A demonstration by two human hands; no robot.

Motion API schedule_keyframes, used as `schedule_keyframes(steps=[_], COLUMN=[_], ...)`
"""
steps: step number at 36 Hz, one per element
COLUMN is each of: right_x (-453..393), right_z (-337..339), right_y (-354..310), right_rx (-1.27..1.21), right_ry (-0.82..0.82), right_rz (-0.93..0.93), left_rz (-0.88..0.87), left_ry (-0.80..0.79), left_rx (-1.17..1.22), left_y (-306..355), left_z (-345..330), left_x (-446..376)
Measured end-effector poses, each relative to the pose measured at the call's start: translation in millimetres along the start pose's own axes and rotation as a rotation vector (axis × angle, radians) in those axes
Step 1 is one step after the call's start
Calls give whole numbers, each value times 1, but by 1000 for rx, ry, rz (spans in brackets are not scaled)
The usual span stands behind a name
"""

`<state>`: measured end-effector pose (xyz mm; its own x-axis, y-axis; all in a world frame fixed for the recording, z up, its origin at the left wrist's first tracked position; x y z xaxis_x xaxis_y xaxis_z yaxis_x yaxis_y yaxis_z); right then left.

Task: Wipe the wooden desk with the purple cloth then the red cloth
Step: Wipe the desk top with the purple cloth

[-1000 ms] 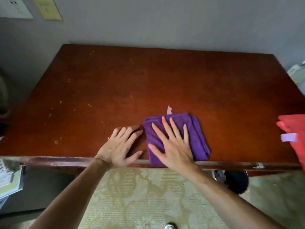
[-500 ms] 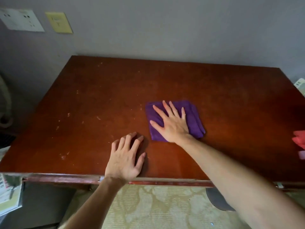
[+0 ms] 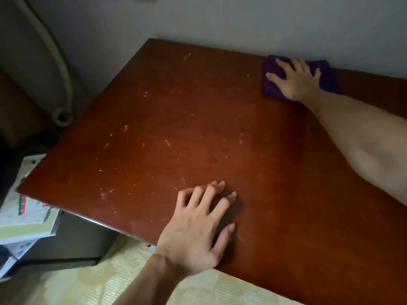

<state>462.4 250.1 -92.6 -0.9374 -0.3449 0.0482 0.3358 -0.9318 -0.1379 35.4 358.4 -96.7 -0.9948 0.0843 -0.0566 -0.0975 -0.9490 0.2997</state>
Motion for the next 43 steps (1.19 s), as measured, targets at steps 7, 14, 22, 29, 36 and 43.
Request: schedule_keyframes(steps=[7, 14, 22, 29, 36, 43], right_x=[20, 125, 359, 428, 387, 348], right_z=[-6, -18, -47, -56, -55, -56], right_y=[-1, -20, -72, -146, -180, -178], right_rx=[41, 103, 89, 74, 54, 62], right_ry=[-17, -10, 42, 105, 130, 83], right_rz=[43, 148, 257, 173, 73, 91], left_rz=[24, 22, 116, -16, -17, 65], left_ry=[-34, 20, 208, -49, -111, -64], left_rx=[-35, 26, 96, -197, -171, -27], left_y=[0, 1, -9, -104, -169, -170], left_z=[-3, -1, 24, 65, 66, 47], left_x=[1, 2, 8, 11, -9, -26])
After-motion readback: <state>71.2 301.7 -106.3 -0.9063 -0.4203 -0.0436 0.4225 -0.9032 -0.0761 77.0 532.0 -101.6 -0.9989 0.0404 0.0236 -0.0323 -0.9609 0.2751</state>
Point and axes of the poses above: each hand's wrist, its own x-axis away from the middle knuckle, its own z-axis out of the back of the hand, y = z × x, the point moved 5 cm from there along -x, towards the middle knuckle, and after that the axes turned 5 degrees about x, right-handed, at the moved point
